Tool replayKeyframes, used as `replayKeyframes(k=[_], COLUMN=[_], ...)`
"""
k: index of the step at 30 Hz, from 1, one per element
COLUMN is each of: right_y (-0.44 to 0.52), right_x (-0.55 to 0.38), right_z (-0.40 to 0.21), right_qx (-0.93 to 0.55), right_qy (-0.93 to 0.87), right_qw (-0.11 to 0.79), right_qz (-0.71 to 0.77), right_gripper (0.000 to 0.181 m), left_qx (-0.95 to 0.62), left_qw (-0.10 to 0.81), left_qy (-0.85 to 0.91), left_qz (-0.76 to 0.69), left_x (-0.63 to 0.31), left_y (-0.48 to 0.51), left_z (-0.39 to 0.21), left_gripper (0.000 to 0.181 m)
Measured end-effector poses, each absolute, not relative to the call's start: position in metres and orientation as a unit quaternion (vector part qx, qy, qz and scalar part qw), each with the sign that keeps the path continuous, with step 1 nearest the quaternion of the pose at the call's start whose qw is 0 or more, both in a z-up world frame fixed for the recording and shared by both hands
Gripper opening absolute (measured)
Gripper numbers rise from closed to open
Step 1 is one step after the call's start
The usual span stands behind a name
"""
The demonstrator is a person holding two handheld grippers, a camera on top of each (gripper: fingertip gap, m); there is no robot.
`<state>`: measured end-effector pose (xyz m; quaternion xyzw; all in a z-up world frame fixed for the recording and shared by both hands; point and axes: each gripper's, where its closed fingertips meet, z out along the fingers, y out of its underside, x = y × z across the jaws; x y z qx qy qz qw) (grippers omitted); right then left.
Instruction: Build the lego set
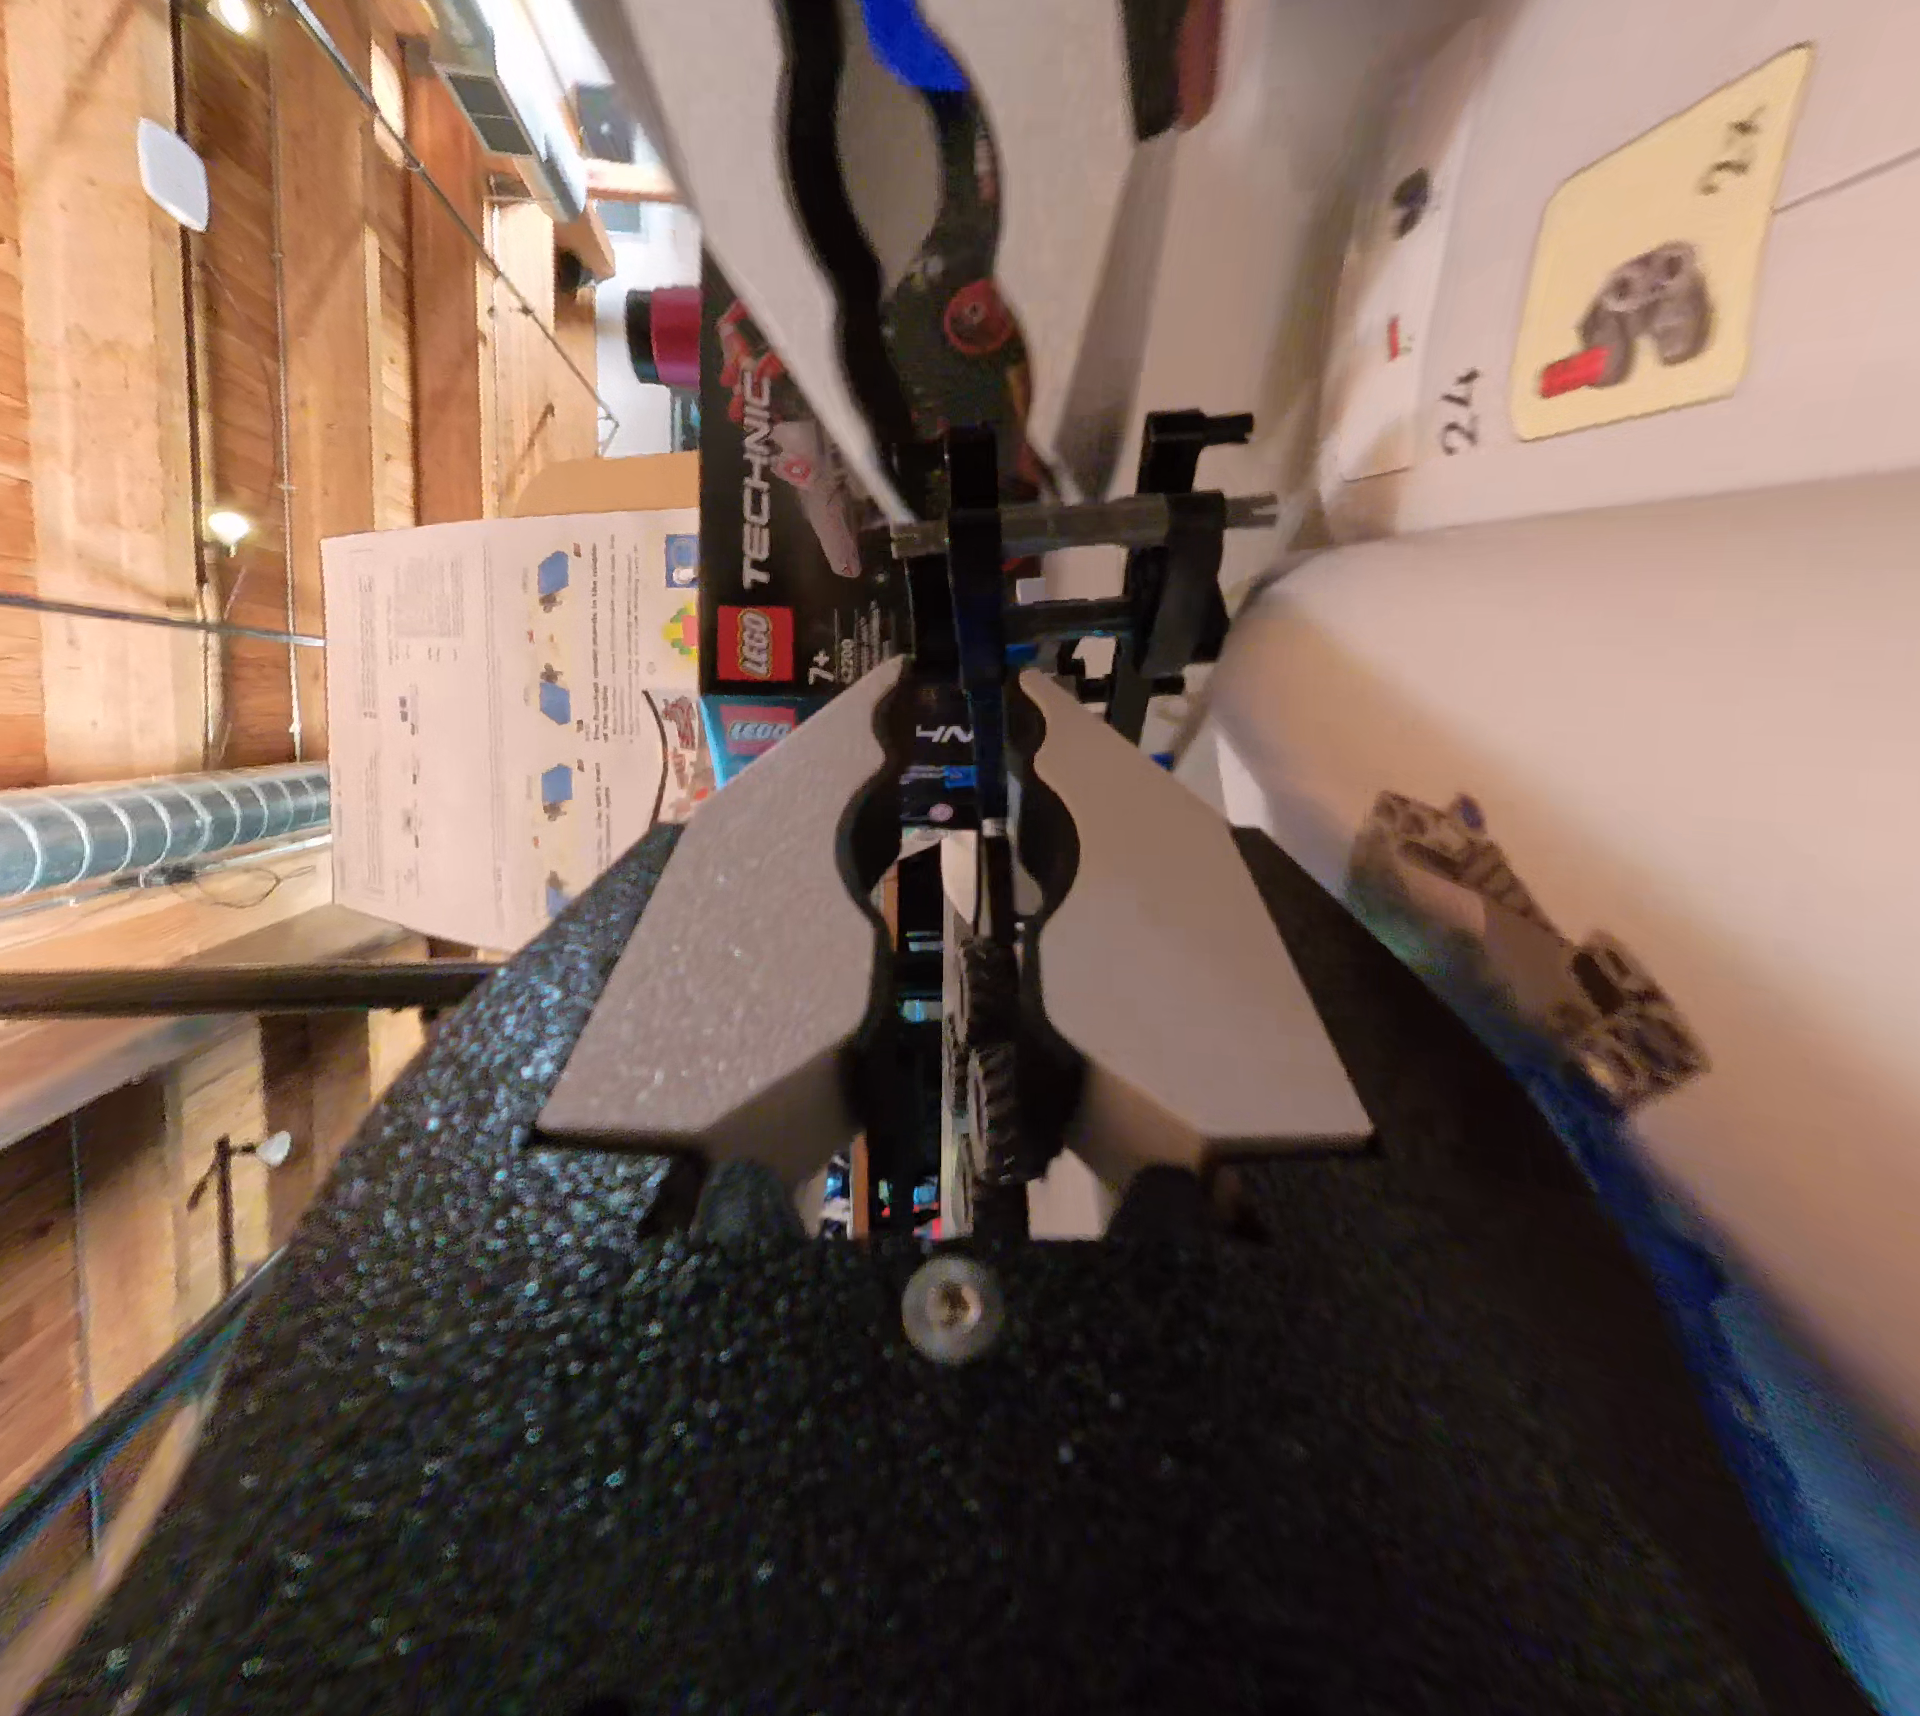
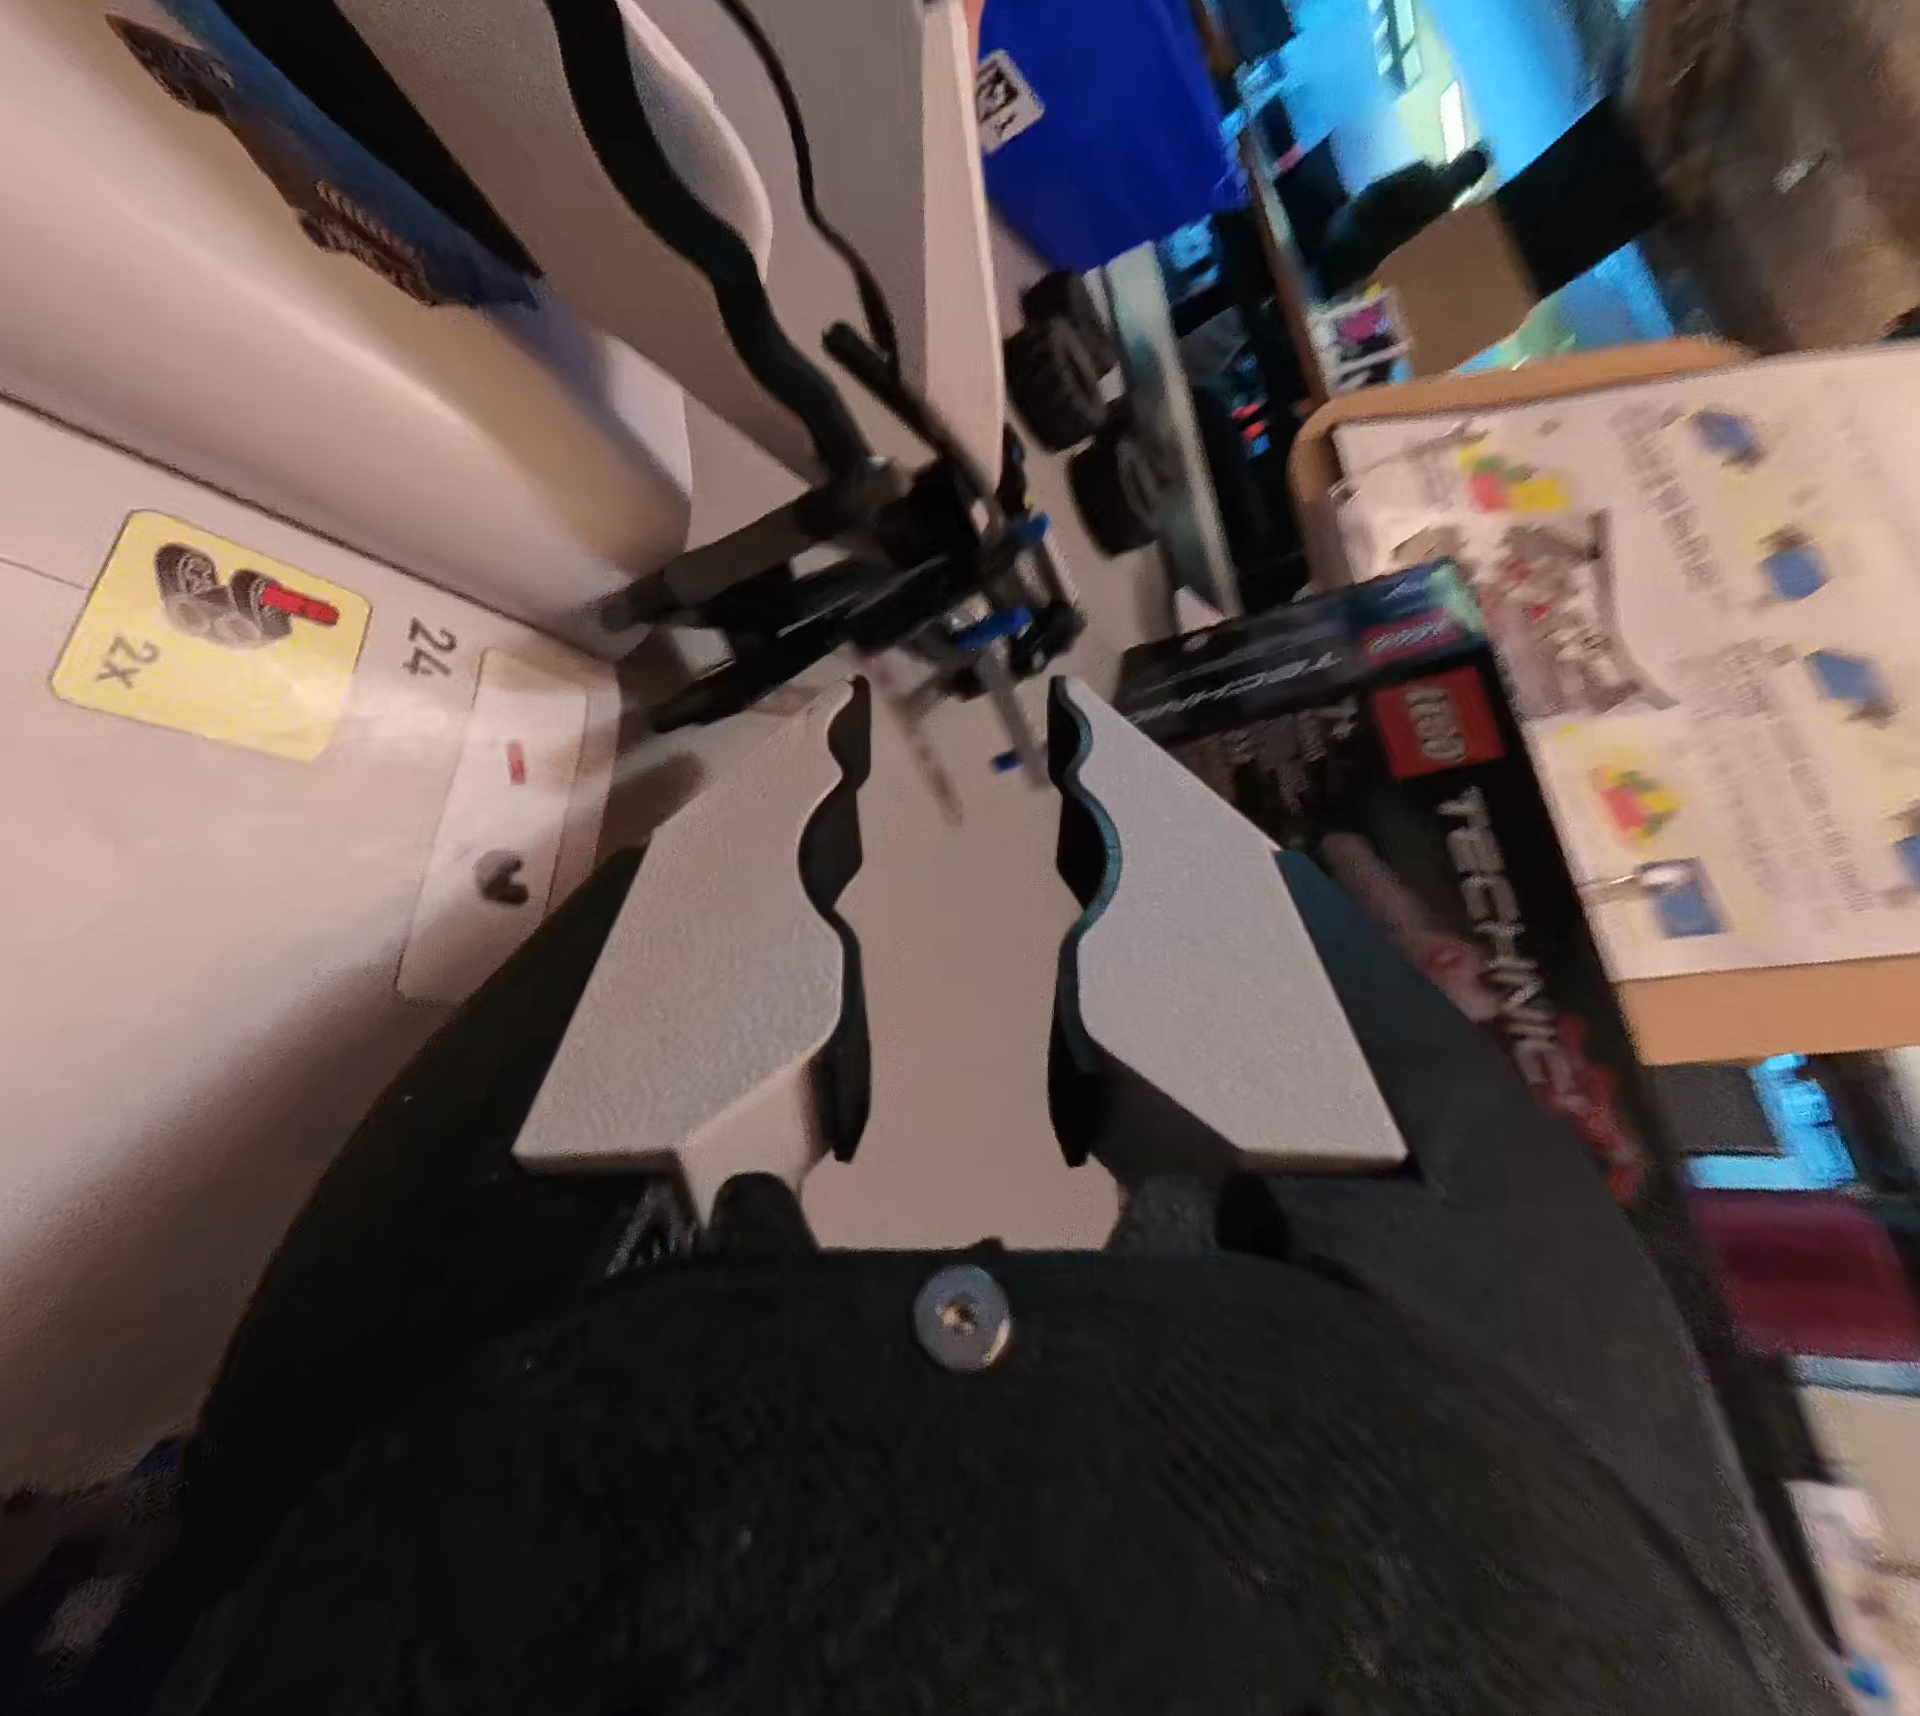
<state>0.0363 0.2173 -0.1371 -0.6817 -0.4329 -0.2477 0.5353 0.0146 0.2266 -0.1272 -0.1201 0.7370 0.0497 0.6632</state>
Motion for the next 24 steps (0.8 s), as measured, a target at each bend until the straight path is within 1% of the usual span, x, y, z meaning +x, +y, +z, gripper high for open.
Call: replayKeyframes(k=[1,4,7,9,12,14,17,18,19,20,22,24], right_y=[0.215,0.207,0.203,0.2,0.199,0.204,0.212,0.213,0.215,0.215,0.214,0.217], right_x=[0.039,0.044,0.052,0.051,0.043,0.046,0.049,0.047,0.049,0.049,0.044,0.037], right_z=[-0.143,-0.151,-0.143,-0.135,-0.118,-0.115,-0.113,-0.11,-0.113,-0.122,-0.137,-0.133], right_qx=[-0.702,-0.744,-0.78,-0.798,-0.788,-0.79,-0.764,-0.749,-0.75,-0.768,-0.795,-0.783], right_qy=[-0.423,-0.39,-0.32,-0.247,-0.161,-0.077,0.045,0.058,0.068,0.066,0.06,0.072], right_qw=[0.527,0.521,0.533,0.548,0.567,0.548,0.494,0.484,0.474,0.459,0.426,0.411], right_qz=[-0.224,-0.151,-0.069,0.033,0.177,0.262,0.412,0.449,0.456,0.442,0.427,0.461], right_gripper=[0.032,0.034,0.038,0.043,0.047,0.049,0.053,0.049,0.045,0.047,0.066,0.061], left_qx=[-0.126,-0.145,-0.166,-0.181,-0.21,-0.235,-0.238,-0.228,-0.214,-0.199,-0.176,-0.159], left_qw=[0.664,0.661,0.658,0.656,0.645,0.636,0.633,0.635,0.64,0.646,0.65,0.648], left_qy=[0.735,0.735,0.734,0.733,0.735,0.735,0.736,0.737,0.737,0.737,0.739,0.744], left_qz=[0.051,0.034,0.017,0.003,-0.008,-0.022,-0.035,-0.034,-0.029,-0.017,0.014,0.034], left_x=[0.015,0.015,0.011,0.009,0.005,0.003,0.001,0.001,0.0,0.0,0.0,0.002], left_y=[0.229,0.23,0.233,0.235,0.242,0.247,0.249,0.247,0.245,0.243,0.242,0.24], left_z=[-0.126,-0.127,-0.127,-0.125,-0.127,-0.129,-0.13,-0.13,-0.129,-0.129,-0.131,-0.136], left_gripper=[0.014,0.025,0.027,0.027,0.027,0.025,0.023,0.023,0.024,0.025,0.024,0.023])
